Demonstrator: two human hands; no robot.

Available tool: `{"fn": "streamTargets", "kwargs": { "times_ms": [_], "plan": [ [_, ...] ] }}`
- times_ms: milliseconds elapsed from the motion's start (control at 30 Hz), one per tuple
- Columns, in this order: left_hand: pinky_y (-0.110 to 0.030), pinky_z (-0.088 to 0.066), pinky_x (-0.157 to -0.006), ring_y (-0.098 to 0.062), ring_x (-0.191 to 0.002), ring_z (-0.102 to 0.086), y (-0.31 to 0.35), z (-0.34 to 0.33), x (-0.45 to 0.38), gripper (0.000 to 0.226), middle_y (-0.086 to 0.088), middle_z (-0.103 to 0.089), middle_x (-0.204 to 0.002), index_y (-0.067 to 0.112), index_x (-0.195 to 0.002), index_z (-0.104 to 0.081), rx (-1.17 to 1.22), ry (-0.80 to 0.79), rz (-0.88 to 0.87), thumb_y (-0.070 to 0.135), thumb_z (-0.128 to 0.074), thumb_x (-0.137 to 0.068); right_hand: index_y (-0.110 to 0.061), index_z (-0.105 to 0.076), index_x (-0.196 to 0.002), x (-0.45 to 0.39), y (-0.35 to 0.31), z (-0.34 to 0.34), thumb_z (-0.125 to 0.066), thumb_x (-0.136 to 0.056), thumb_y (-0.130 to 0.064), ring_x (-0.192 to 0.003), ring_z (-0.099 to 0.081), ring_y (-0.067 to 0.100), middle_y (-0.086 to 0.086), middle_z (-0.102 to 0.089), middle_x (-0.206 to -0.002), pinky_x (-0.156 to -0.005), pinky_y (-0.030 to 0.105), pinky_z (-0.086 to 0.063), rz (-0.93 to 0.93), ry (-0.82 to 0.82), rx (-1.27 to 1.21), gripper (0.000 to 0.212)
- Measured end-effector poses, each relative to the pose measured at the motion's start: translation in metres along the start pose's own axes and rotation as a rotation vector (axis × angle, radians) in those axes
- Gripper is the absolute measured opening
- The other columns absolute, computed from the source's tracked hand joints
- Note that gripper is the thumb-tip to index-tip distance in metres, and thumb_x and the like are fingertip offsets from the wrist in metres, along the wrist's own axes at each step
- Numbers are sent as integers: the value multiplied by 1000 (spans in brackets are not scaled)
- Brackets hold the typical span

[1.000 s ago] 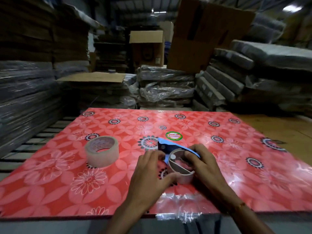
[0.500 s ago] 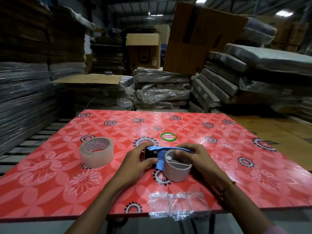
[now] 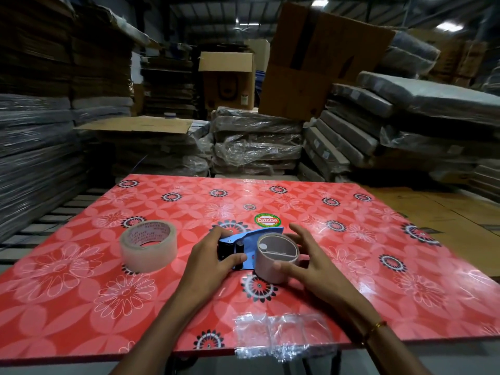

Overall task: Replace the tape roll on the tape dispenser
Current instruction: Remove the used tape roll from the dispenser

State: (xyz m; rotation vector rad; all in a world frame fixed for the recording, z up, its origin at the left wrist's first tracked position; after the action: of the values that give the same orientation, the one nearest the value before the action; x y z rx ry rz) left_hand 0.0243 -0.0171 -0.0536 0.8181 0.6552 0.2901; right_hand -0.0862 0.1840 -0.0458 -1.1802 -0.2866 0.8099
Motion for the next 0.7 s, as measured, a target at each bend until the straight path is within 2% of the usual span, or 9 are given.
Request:
{"fn": "streamTargets", "kwargs": {
  "times_ms": [67, 167, 233, 300, 400, 467, 567, 633, 700],
  "plan": [
    [-37, -50, -72, -18, -82, -62, 0, 0, 0, 34, 3, -67, -89, 20, -96, -56, -11, 15, -4, 26, -83, -76, -51, -30, -139, -2, 0, -3, -84, -78, -26, -112, -59, -8, -21, -53, -131, -84, 10, -51, 18, 12, 36, 85],
    [-31, -44, -66, -18, -80, -58, 0, -1, 0, 36, 5, -63, -88, 20, -92, -51, -45, 53, -9, 29, -82, -75, -50, -31, -140, -3, 0, -5, -85, -78, -23, -110, -59, -8, -21, -55, -125, -84, 13, -52, 49, 27, 73, 87],
    [-30, -39, -63, -16, -80, -55, 1, -2, 1, 37, 8, -60, -88, 23, -90, -47, -73, 70, -14, 32, -80, -76, -44, -31, -145, -3, 0, -7, -85, -78, -21, -111, -58, -11, -19, -55, -127, -86, 14, -52, 58, 14, 80, 90],
    [-33, -40, -65, -17, -81, -54, 1, -3, 1, 38, 8, -58, -89, 24, -90, -46, -107, 80, -16, 35, -79, -77, -39, -31, -148, -4, 0, -8, -85, -78, -18, -110, -60, -11, -17, -55, -129, -88, 16, -53, 57, -4, 66, 91],
    [-36, -43, -68, -19, -84, -54, 3, -6, -2, 38, 7, -57, -92, 25, -92, -44, -126, 88, -2, 38, -77, -78, -41, -31, -148, -7, 0, -9, -85, -79, -21, -110, -62, -8, -13, -55, -133, -94, 21, -54, 56, -11, 75, 90],
    [-35, -40, -68, -21, -86, -54, 4, -8, -7, 38, 7, -57, -94, 25, -93, -43, -133, 66, -6, 38, -76, -79, -41, -30, -148, -8, 0, -10, -84, -80, -23, -111, -61, -10, -17, -55, -131, -96, 19, -53, 52, -16, 84, 90],
    [-32, -41, -77, -20, -102, -57, 3, -9, -12, 41, 6, -61, -111, 26, -110, -49, -91, 22, -9, 35, -76, -80, -38, -27, -150, -7, -1, -12, -84, -79, -22, -110, -59, -12, -18, -54, -132, -91, 11, -50, 53, -27, 66, 92],
    [-34, -43, -90, -19, -116, -54, -1, -9, -12, 58, 6, -58, -128, 29, -131, -45, -75, -31, -2, 32, -75, -82, -39, -26, -151, -6, 0, -12, -85, -79, -22, -109, -60, -11, -15, -54, -134, -87, 9, -50, 53, -28, 60, 95],
    [-38, -43, -100, -19, -123, -52, -4, -9, -10, 67, 8, -55, -137, 32, -141, -40, -93, -79, -21, 33, -73, -82, -40, -24, -152, -5, 1, -12, -86, -78, -22, -108, -62, -10, -20, -55, -132, -87, 10, -50, 55, -19, 65, 98]
  ]
}}
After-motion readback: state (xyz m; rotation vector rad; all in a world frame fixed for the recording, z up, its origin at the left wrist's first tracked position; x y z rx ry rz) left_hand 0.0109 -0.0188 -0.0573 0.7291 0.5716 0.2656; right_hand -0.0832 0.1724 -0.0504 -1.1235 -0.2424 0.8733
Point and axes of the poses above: each hand's wrist, its own x-axis away from the middle knuckle, its own z-axis out of the back of the hand, y = z × x, the point moved 2 cm from there along -x, towards the middle knuckle
